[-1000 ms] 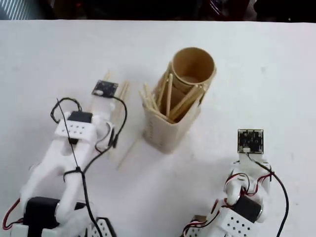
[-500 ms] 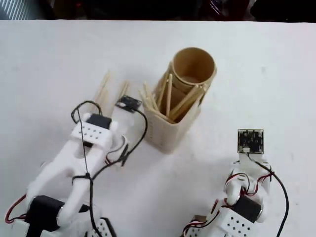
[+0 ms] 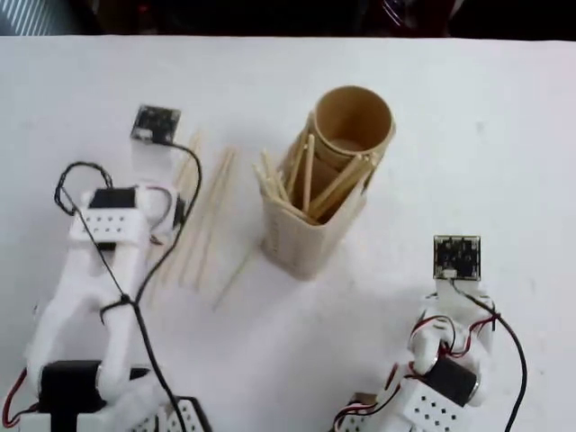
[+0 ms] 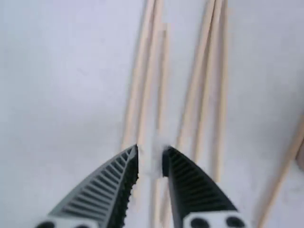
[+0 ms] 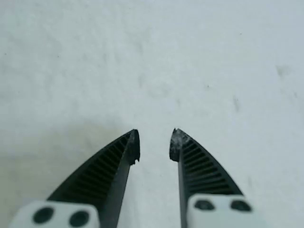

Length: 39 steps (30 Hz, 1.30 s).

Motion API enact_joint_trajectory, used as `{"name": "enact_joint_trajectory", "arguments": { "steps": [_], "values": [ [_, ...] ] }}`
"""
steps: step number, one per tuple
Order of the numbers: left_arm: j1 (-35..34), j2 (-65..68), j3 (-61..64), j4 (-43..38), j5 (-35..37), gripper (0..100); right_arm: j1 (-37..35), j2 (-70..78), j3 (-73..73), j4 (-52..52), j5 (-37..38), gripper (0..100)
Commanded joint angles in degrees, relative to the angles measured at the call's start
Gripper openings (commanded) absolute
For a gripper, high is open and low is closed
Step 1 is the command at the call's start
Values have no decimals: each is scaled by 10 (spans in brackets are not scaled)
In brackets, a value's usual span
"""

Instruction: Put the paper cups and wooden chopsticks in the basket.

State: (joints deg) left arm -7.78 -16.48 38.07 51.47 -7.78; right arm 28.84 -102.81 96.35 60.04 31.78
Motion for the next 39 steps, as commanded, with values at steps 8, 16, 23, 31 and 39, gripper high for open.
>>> {"name": "enact_joint_trajectory", "arguments": {
  "steps": [8, 16, 23, 31, 39],
  "values": [
    [-7, 160, -186, -20, -35, 157, 7, -5, 5, -10, 3, 113],
    [-29, 394, -375, 5, -97, 157, 6, -5, 5, -10, 3, 113],
    [-28, 486, -439, 29, -98, 157, 6, -5, 5, -10, 3, 113],
    [-26, 490, -466, 84, -98, 90, 7, -5, 5, -10, 3, 113],
    [-25, 447, -500, 127, -98, 103, 7, -5, 5, -10, 3, 113]
  ]
}}
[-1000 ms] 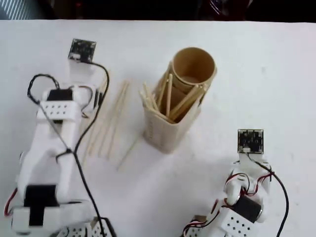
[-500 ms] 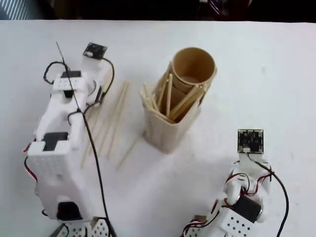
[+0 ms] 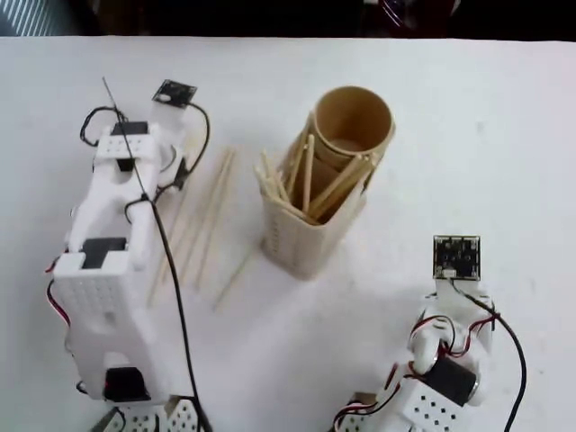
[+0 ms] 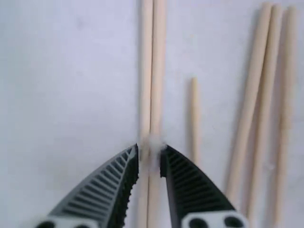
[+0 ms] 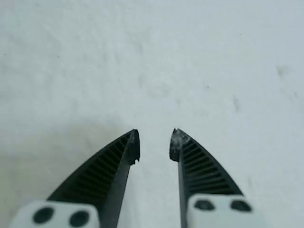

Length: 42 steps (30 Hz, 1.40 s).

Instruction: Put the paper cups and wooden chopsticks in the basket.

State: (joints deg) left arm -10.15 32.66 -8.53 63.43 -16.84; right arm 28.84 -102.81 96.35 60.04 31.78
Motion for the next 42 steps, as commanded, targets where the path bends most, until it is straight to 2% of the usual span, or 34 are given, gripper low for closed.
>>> {"name": "enact_joint_trajectory", "arguments": {
  "steps": [1, 9, 17, 26, 32, 34, 36, 42],
  "values": [
    [-1, -47, -38, 8, -7, 103, 7, -5, 5, -10, 3, 113],
    [-2, -48, -36, -18, -7, 146, 7, -5, 5, -10, 3, 113],
    [-28, -44, -36, -36, -4, 146, 7, -5, 5, -10, 3, 113],
    [-25, 35, -42, -47, -21, 146, 7, -5, 5, -10, 3, 113],
    [-17, 40, -42, -46, -35, 145, 7, -5, 5, -10, 3, 113],
    [-10, 43, -42, -45, -35, 107, 7, -5, 5, -10, 3, 113],
    [-7, 45, -42, -47, -36, 15, 7, -5, 5, -10, 3, 113],
    [3, 38, -47, -25, -34, 22, 7, -5, 5, -10, 3, 113]
  ]
}}
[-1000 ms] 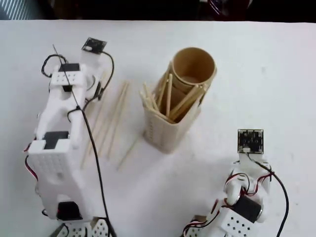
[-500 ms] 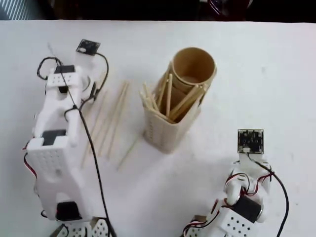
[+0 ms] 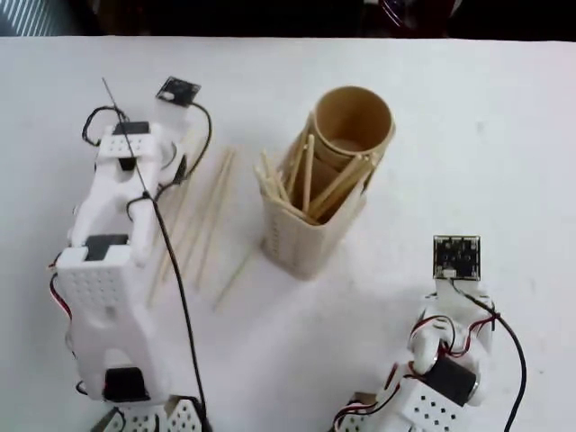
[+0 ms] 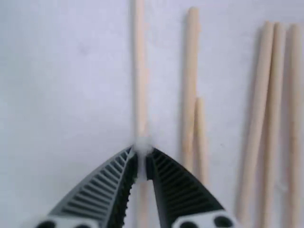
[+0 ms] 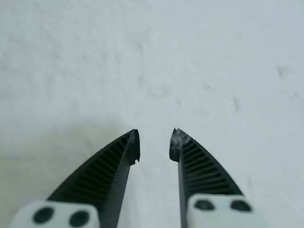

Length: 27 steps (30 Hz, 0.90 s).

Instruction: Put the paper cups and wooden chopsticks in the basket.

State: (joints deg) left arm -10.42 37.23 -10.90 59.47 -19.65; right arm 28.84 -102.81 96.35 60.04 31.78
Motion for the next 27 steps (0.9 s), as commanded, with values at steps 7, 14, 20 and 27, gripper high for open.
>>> {"name": "enact_joint_trajectory", "arguments": {
  "steps": [7, 14, 20, 27],
  "values": [
    [25, -79, -135, 160, 16, 21, 7, -5, 5, -10, 3, 113],
    [56, -319, -117, 222, 33, 20, 6, -5, 5, -10, 3, 113],
    [164, -635, 87, 179, 57, 20, 6, -5, 5, -10, 3, 113],
    [312, -959, 273, -34, 102, 21, 7, -5, 5, -10, 3, 113]
  ]
}}
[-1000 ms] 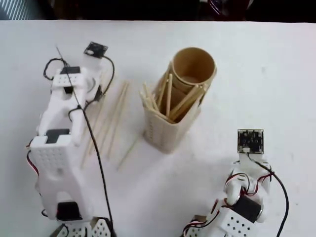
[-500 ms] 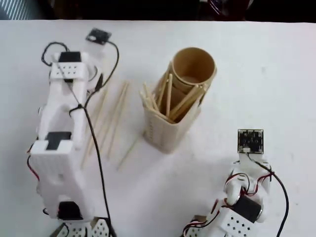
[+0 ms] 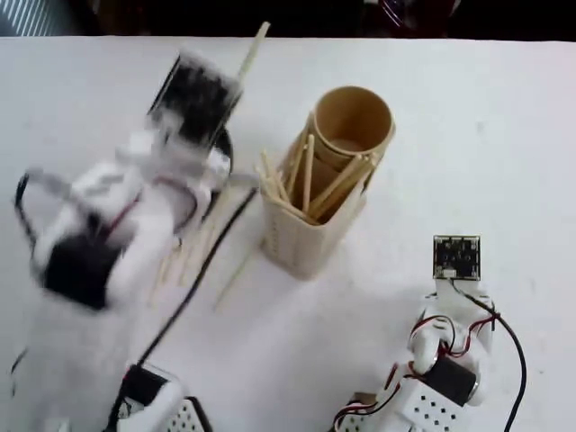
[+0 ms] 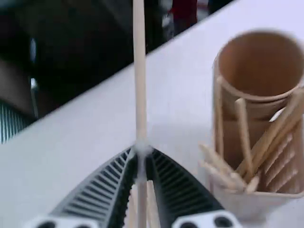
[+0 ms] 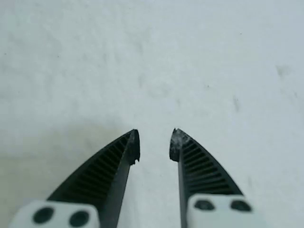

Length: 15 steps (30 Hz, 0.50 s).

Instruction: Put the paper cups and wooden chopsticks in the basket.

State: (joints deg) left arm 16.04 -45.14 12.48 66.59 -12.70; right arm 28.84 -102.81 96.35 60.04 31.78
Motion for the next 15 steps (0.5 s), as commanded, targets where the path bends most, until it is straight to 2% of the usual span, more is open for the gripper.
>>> {"name": "enact_joint_trajectory", "arguments": {
  "steps": [1, 4, 9, 15],
  "values": [
    [65, -160, 48, -143, 37, 21, 6, -5, 5, -10, 3, 113],
    [124, -175, 54, -224, 41, 21, 7, -5, 5, -10, 3, 113],
    [204, -113, 57, -311, 38, 22, 7, -5, 5, -10, 3, 113],
    [230, -15, 54, -360, 40, 23, 7, -5, 5, -10, 3, 113]
  ]
}}
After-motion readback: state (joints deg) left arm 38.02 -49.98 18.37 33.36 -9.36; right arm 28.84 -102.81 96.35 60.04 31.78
